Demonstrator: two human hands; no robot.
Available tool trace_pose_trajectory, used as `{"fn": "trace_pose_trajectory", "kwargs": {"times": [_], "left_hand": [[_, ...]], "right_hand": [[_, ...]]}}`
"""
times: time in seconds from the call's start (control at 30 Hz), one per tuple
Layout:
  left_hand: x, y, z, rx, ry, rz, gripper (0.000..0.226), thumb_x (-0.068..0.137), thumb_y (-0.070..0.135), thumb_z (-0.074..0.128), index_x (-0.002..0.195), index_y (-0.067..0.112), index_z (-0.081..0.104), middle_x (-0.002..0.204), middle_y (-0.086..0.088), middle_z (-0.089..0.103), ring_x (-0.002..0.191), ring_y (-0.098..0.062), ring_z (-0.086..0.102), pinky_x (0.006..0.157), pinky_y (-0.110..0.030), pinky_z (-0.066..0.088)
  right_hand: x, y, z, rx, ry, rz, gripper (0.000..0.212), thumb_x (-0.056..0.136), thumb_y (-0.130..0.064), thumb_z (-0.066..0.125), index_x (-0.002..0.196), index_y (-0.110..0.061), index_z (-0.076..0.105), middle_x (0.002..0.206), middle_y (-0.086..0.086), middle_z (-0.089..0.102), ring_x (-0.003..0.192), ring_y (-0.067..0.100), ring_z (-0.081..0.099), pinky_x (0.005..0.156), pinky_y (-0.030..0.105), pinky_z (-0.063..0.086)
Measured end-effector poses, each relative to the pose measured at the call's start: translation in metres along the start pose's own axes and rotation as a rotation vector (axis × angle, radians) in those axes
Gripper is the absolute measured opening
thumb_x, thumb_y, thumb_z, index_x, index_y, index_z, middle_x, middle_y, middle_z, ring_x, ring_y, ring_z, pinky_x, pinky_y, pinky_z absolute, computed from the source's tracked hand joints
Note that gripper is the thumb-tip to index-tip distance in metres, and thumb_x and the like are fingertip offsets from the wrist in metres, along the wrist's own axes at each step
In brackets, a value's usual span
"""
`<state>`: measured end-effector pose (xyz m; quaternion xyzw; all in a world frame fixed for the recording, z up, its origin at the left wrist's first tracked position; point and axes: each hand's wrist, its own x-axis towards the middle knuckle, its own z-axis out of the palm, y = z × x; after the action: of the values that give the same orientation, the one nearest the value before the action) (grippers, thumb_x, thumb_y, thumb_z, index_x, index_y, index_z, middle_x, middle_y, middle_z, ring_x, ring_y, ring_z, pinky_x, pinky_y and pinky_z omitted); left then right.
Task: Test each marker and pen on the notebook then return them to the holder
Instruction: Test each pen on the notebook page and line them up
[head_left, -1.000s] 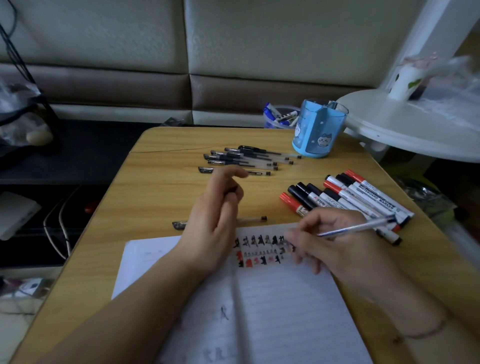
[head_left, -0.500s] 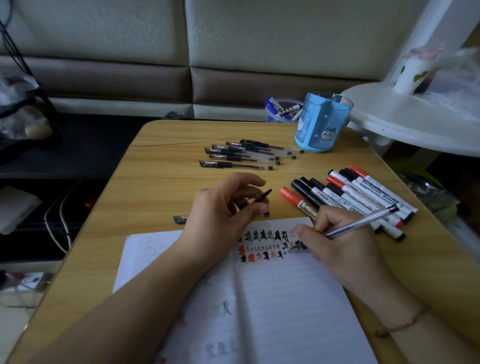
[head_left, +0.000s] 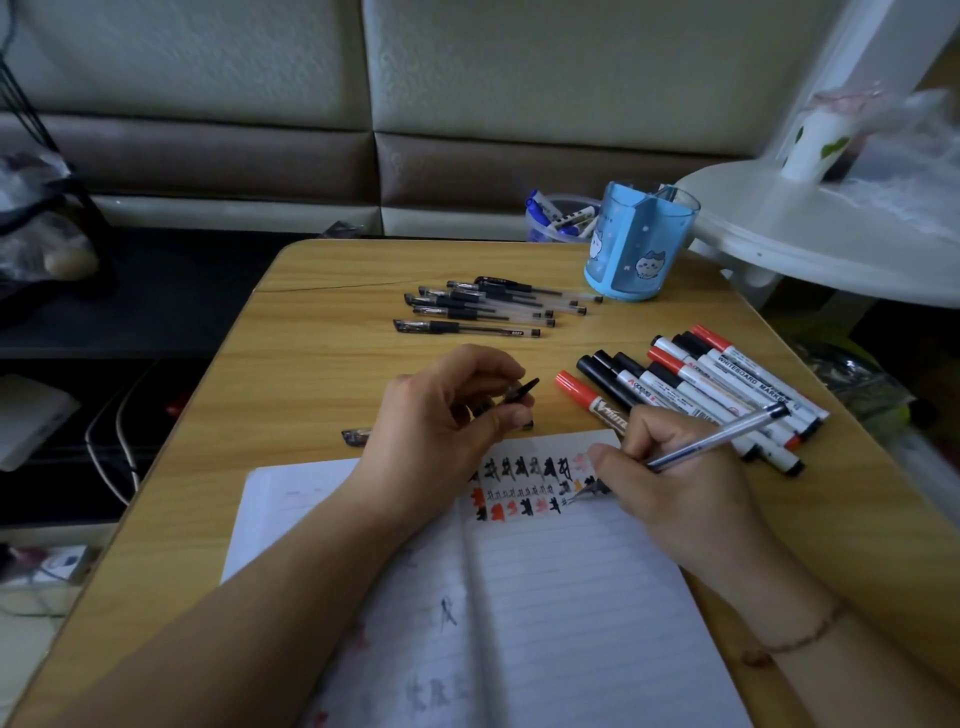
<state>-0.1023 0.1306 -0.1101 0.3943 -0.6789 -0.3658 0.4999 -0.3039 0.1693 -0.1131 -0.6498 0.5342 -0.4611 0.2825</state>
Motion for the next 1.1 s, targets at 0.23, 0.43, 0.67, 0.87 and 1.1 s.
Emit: {"fn": "trace_pose_trajectory", "kwargs": {"times": [0.23, 0.43, 0.67, 0.87, 1.1], "left_hand": [[0.000, 0.002, 0.000, 0.005, -0.036, -0.017, 0.031, 0.079, 0.005, 0.078, 0.093, 0.026, 0.061, 0.090, 0.005, 0.077, 0.078, 0.000, 0.070, 0.072, -0.018, 0.053], [0.000, -0.001, -0.001, 0.045, -0.037, 0.022, 0.026, 0.078, 0.007, 0.079, 0.093, 0.021, 0.063, 0.090, 0.004, 0.076, 0.083, -0.006, 0.071, 0.073, -0.022, 0.056], [0.001, 0.001, -0.004, 0.229, -0.042, 0.154, 0.025, 0.078, 0.016, 0.080, 0.097, 0.027, 0.069, 0.091, 0.013, 0.070, 0.085, -0.005, 0.065, 0.072, -0.018, 0.053], [0.000, 0.002, -0.003, 0.158, -0.064, 0.088, 0.030, 0.074, 0.027, 0.079, 0.097, 0.039, 0.064, 0.087, 0.015, 0.072, 0.084, -0.010, 0.069, 0.074, -0.033, 0.056], [-0.001, 0.003, -0.002, 0.166, -0.124, 0.168, 0.020, 0.074, 0.020, 0.083, 0.091, 0.022, 0.071, 0.083, 0.010, 0.071, 0.074, -0.014, 0.066, 0.067, -0.031, 0.054]], "right_hand": [[0.001, 0.000, 0.000, 0.070, -0.013, 0.043, 0.038, 0.082, -0.001, 0.072, 0.055, -0.004, 0.045, 0.043, 0.011, 0.041, 0.040, 0.003, 0.051, 0.042, 0.024, 0.039], [0.003, -0.002, 0.000, 0.145, -0.012, 0.070, 0.042, 0.080, -0.005, 0.073, 0.052, -0.010, 0.043, 0.043, 0.004, 0.037, 0.038, 0.010, 0.036, 0.041, 0.019, 0.035], [-0.003, -0.020, -0.009, 0.447, -0.029, 0.026, 0.020, 0.074, -0.035, 0.076, 0.078, -0.017, 0.070, 0.061, 0.008, 0.061, 0.051, 0.017, 0.051, 0.042, 0.023, 0.040], [-0.003, -0.020, -0.009, 0.491, -0.062, 0.045, 0.017, 0.073, -0.025, 0.062, 0.084, -0.018, 0.073, 0.071, 0.013, 0.068, 0.052, 0.019, 0.053, 0.041, 0.018, 0.036], [-0.003, -0.020, -0.005, 0.425, -0.128, 0.109, 0.020, 0.070, -0.033, 0.071, 0.085, -0.022, 0.075, 0.075, 0.014, 0.071, 0.053, 0.019, 0.054, 0.045, 0.024, 0.041]]}}
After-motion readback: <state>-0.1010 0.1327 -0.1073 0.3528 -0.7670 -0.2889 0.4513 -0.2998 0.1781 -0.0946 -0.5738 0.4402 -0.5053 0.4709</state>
